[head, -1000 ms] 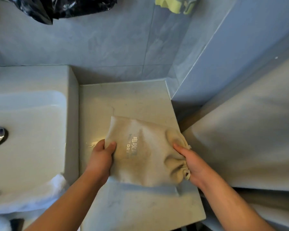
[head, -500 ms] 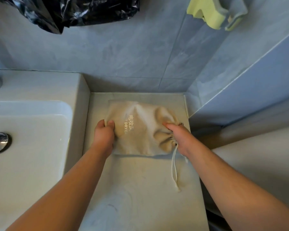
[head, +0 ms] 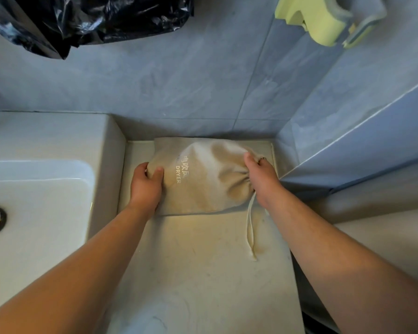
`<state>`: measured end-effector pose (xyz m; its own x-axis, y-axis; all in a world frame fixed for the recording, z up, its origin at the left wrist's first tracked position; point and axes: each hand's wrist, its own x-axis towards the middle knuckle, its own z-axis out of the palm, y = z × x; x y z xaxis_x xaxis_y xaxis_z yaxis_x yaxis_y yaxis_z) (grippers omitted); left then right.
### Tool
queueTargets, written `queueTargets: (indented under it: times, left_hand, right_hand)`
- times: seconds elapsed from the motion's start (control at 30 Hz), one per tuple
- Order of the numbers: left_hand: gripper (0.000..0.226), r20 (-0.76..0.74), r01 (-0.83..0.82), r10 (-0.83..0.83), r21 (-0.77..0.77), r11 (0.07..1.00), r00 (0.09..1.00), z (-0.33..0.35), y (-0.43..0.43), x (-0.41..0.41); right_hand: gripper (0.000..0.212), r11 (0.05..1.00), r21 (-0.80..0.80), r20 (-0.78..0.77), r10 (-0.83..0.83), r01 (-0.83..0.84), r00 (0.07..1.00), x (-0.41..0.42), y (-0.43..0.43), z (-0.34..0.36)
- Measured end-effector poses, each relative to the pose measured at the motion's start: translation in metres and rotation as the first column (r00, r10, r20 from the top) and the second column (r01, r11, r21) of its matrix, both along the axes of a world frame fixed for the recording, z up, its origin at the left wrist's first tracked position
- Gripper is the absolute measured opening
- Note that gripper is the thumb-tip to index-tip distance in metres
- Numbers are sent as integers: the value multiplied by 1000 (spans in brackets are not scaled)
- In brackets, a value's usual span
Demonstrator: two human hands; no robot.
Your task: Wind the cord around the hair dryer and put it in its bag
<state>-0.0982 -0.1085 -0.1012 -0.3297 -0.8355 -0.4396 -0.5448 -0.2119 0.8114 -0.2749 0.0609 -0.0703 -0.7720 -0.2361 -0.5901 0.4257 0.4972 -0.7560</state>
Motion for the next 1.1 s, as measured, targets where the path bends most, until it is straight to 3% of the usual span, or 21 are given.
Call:
queueTargets:
  times: [0.07,0.1,0.17,0.2,0.23,0.3,0.43,0.7,0.87,1.0,1.1]
  left_hand:
    - [64,86,55,-44,-128,990,995,1,3,6]
    - [67,125,102,-77,-205,973,989,2,7,11]
    - [70,215,265,-198,-349,899,956,2,18,22]
    - [71,276,368,-275,-380,849,921,0,25,27]
    - [74,332,454,-340,-380,805,880,-1,33,31]
    - [82,388,546,-421,-308,779,820,-8,44,35]
    - [87,378,565,-460,-236,791,803,-18,47,33]
    - [89,433,619,-492,-225,752,755,-15,33,26]
    - [75,396,573,-463,-228,787,793,1,22,22]
    - [61,388,609,-495,-272,745,778,14,-2,22]
    - [56,434,684,-557,-228,693,709,24,-17,21]
  right_hand:
    - [50,999,40,-84,7,-4,996,9,6,2]
    - [52,990,135,-224,78,-48,972,18,12,2]
    - [61,918,364,-501,335,-157,798,44,24,2]
    - [66,880,418,-537,440,-227,719,58,27,1]
    - [69,852,433,-513,501,-294,697,69,29,-1]
    - [73,845,397,-423,515,-358,745,80,28,-10]
    - [73,885,285,-401,459,-368,793,76,24,-18]
    - [72,854,301,-365,514,-424,776,44,14,-16]
    - [76,814,355,-334,571,-461,750,36,16,-9]
    - [76,745,359,-264,659,-563,704,30,26,7]
    - [65,846,230,-374,533,-481,759,24,31,48]
